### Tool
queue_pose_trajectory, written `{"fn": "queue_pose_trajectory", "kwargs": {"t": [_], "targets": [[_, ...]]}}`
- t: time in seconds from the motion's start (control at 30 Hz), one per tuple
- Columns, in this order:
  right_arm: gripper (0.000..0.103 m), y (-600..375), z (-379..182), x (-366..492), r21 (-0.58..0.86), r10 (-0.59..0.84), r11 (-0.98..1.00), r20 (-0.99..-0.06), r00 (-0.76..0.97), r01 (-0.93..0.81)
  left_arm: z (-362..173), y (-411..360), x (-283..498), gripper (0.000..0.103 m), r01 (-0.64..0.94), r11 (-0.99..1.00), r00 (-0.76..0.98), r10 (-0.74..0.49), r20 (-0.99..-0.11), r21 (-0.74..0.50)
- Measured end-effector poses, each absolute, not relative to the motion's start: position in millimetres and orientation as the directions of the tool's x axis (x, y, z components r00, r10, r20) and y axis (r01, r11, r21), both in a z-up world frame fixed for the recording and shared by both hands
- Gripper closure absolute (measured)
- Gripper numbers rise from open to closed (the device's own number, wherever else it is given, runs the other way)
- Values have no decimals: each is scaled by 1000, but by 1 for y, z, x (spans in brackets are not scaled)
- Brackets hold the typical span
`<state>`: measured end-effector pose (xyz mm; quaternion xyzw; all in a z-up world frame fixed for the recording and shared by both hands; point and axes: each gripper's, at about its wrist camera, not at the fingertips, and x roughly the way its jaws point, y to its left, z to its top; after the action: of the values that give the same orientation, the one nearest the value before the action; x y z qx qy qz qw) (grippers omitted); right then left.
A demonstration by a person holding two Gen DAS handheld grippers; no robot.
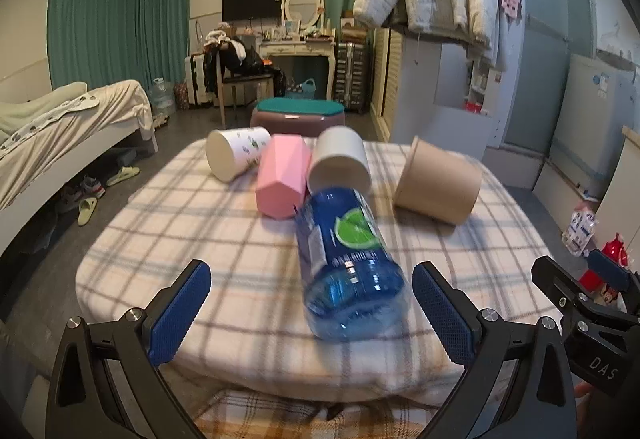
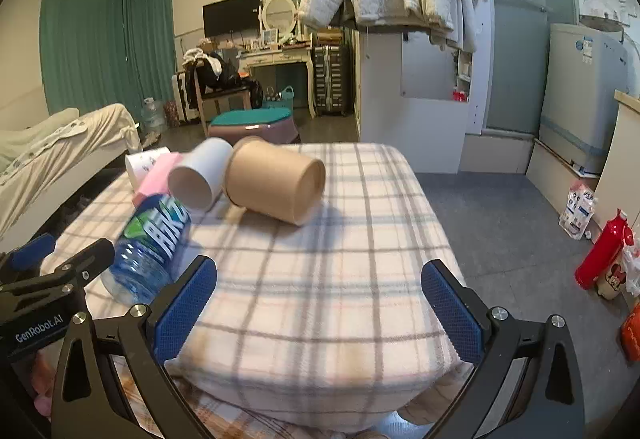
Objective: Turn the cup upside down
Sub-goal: 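Move the left tool to the lying bottle and grasp its body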
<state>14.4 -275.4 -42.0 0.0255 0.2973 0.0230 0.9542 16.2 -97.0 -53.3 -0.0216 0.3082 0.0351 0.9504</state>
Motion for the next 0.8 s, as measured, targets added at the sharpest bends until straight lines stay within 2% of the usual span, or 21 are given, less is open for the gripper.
{"fn": "queue_pose_trajectory", "kwargs": {"t": [0.27,0.8], "targets": [[0,-285,-61,20,94,65,995,-594,802,-11,-75,-105,22,0,-94,995,758,59,-650,-18],[0,-289,-76,26,95,45,995,-633,773,20,-105,-118,53,0,-55,997,724,1,-690,-56]]}}
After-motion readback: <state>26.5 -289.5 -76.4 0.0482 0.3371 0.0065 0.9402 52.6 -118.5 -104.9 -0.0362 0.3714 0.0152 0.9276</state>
